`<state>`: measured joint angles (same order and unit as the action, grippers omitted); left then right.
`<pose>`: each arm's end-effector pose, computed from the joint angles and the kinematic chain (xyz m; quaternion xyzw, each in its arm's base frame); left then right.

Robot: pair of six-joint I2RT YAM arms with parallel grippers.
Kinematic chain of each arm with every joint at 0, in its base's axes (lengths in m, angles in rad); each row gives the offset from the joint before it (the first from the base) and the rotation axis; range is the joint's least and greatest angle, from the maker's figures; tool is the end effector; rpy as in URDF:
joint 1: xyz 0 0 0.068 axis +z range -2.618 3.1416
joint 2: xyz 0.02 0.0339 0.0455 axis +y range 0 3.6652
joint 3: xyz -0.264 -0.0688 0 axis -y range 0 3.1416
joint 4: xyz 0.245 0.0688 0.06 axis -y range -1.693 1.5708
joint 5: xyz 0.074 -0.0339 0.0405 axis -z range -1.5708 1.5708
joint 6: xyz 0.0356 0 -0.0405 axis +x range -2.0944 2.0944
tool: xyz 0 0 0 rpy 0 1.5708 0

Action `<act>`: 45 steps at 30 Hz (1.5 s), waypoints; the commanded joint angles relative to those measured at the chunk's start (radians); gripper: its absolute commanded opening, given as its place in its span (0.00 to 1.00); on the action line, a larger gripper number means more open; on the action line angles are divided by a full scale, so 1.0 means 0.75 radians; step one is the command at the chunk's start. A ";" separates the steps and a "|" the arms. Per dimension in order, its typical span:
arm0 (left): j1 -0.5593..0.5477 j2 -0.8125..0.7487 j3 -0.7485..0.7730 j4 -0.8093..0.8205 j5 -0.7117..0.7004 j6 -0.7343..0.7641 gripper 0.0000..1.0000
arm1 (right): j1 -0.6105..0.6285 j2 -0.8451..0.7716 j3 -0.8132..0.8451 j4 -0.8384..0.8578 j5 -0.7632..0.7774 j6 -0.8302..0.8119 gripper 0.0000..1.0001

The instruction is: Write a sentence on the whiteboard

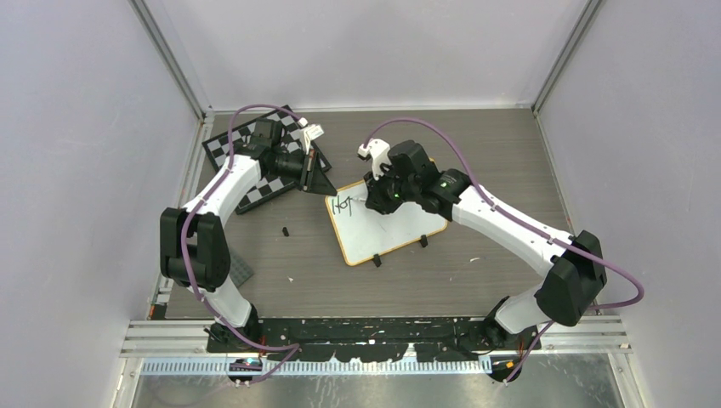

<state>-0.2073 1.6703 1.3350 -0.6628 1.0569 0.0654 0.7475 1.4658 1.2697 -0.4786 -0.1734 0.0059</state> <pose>0.3331 -0.1017 0.2753 0.2537 0.8014 -0.4997 0.2090 0.2375 0.2285 0.3190 -0.3603 0.8233 0.2313 0.3726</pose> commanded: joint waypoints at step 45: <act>-0.020 0.037 0.032 -0.030 -0.033 0.031 0.00 | -0.006 -0.084 -0.005 0.003 -0.037 0.000 0.00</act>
<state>-0.2073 1.6783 1.3418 -0.6704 1.0595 0.0689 0.7479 1.4242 1.2598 -0.5045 -0.1959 0.0063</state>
